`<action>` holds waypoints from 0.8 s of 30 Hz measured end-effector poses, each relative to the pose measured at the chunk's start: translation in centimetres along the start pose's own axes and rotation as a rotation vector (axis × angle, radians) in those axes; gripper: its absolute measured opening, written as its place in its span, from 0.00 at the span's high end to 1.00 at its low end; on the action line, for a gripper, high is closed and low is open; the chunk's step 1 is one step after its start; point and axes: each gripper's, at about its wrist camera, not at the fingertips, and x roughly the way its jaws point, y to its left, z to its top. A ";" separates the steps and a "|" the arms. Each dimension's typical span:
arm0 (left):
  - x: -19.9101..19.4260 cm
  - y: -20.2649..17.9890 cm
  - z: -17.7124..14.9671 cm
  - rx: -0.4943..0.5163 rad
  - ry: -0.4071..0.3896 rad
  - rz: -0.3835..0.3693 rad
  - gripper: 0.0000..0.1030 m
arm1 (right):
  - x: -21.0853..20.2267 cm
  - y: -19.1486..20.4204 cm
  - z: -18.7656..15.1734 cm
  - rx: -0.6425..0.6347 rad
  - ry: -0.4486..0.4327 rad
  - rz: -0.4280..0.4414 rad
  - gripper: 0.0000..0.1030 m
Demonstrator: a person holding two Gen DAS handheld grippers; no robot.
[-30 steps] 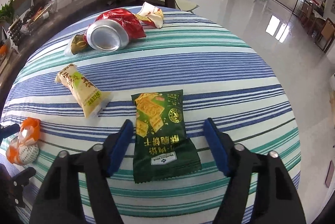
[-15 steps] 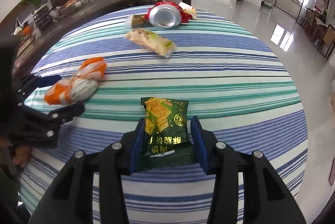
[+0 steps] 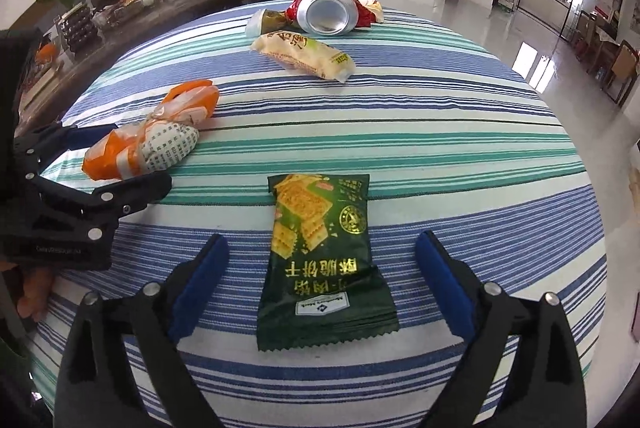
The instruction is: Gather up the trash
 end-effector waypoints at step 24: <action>0.0 0.0 0.0 -0.001 0.000 -0.001 0.04 | 0.1 -0.3 0.0 0.010 0.000 0.005 0.04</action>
